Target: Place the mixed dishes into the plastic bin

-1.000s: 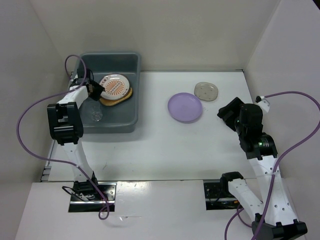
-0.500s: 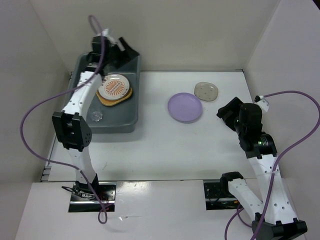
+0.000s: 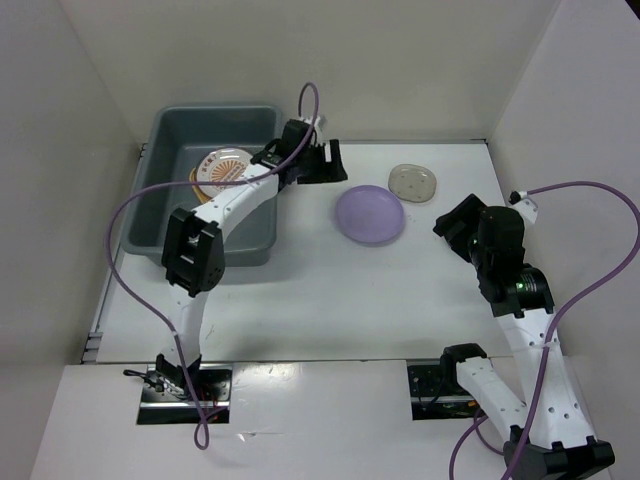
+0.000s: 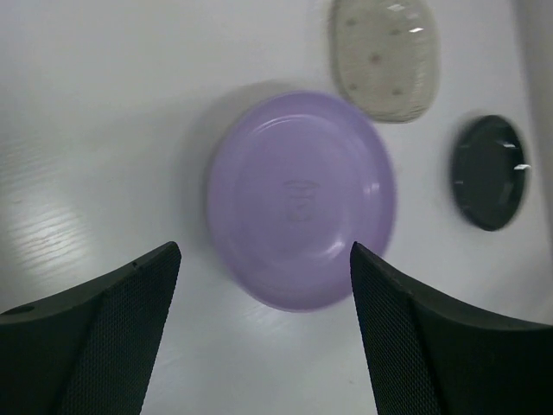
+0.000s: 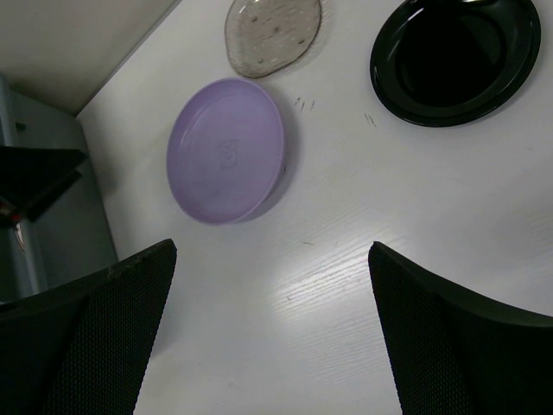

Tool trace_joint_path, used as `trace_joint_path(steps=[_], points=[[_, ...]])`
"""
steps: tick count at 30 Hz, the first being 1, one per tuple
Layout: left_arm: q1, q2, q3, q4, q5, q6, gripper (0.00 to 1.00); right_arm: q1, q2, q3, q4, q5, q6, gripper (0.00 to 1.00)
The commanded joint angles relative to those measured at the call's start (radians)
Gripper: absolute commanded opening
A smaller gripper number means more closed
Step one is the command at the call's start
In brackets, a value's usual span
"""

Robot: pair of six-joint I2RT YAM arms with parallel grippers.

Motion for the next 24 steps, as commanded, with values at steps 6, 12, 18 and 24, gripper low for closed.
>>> trace_joint_path(steps=[6, 12, 18, 24], points=[[-0.070, 0.164, 0.044, -0.026, -0.200, 0.043, 0.86, 0.009, -0.001, -0.006, 0.009, -0.002, -0.010, 0.97], [-0.080, 0.242, 0.066, -0.044, -0.237, 0.043, 0.86, 0.009, -0.001, -0.006, 0.009, 0.008, -0.010, 0.97], [-0.080, 0.277, 0.066, -0.045, -0.237, 0.032, 0.68, 0.009, -0.001, -0.006, 0.009, 0.008, -0.001, 0.97], [-0.080, 0.287, 0.057, -0.045, -0.246, 0.023, 0.41, 0.009, -0.001, -0.006, 0.009, 0.008, -0.001, 0.97]])
